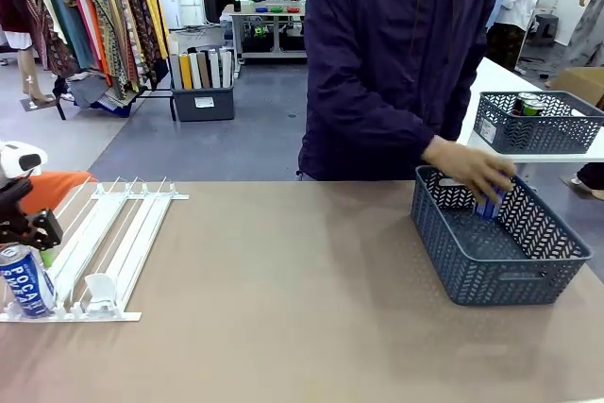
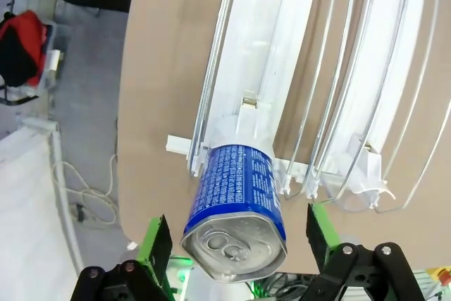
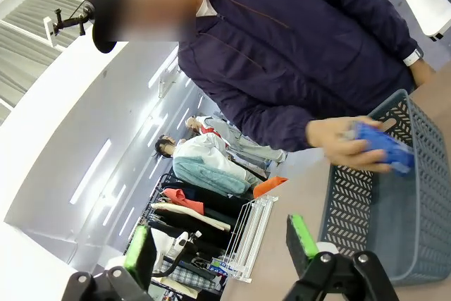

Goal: Retrieve and store the cans from the dispenser.
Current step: Pick up one can from the Automatic Can Dispenser and place it in the middle of the table.

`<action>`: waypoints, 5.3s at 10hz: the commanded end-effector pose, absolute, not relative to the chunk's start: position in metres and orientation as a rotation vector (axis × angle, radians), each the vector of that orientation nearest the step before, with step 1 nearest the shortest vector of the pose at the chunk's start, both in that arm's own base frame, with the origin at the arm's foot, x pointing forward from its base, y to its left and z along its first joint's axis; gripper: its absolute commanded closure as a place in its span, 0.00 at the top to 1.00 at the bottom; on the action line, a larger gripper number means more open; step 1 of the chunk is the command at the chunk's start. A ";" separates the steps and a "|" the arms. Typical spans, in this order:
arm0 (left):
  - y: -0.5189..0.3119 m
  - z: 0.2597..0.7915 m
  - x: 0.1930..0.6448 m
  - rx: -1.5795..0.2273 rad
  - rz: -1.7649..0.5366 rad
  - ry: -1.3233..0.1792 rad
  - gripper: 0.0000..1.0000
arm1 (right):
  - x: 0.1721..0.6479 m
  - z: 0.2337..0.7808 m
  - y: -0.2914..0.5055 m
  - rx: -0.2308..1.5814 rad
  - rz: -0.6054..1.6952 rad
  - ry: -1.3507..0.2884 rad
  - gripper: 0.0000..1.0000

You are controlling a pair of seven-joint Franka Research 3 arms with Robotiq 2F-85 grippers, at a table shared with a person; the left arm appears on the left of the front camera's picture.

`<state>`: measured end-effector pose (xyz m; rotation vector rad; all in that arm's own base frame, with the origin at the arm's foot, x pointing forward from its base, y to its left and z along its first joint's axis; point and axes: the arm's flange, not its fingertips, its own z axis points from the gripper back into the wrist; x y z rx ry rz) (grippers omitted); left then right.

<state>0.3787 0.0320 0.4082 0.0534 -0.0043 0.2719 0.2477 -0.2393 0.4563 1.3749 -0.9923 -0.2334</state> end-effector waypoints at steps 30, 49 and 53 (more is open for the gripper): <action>-0.133 0.611 0.320 -0.224 0.022 -0.485 0.00 | 0.250 0.462 -0.238 1.394 -0.248 -1.008 1.00; -0.408 0.412 0.379 -0.022 -0.444 -0.199 1.00 | 0.250 0.462 -0.238 1.394 -0.248 -1.008 1.00; -0.389 0.455 0.363 -0.069 -0.378 -0.386 1.00 | 0.250 0.462 -0.238 1.394 -0.248 -1.008 1.00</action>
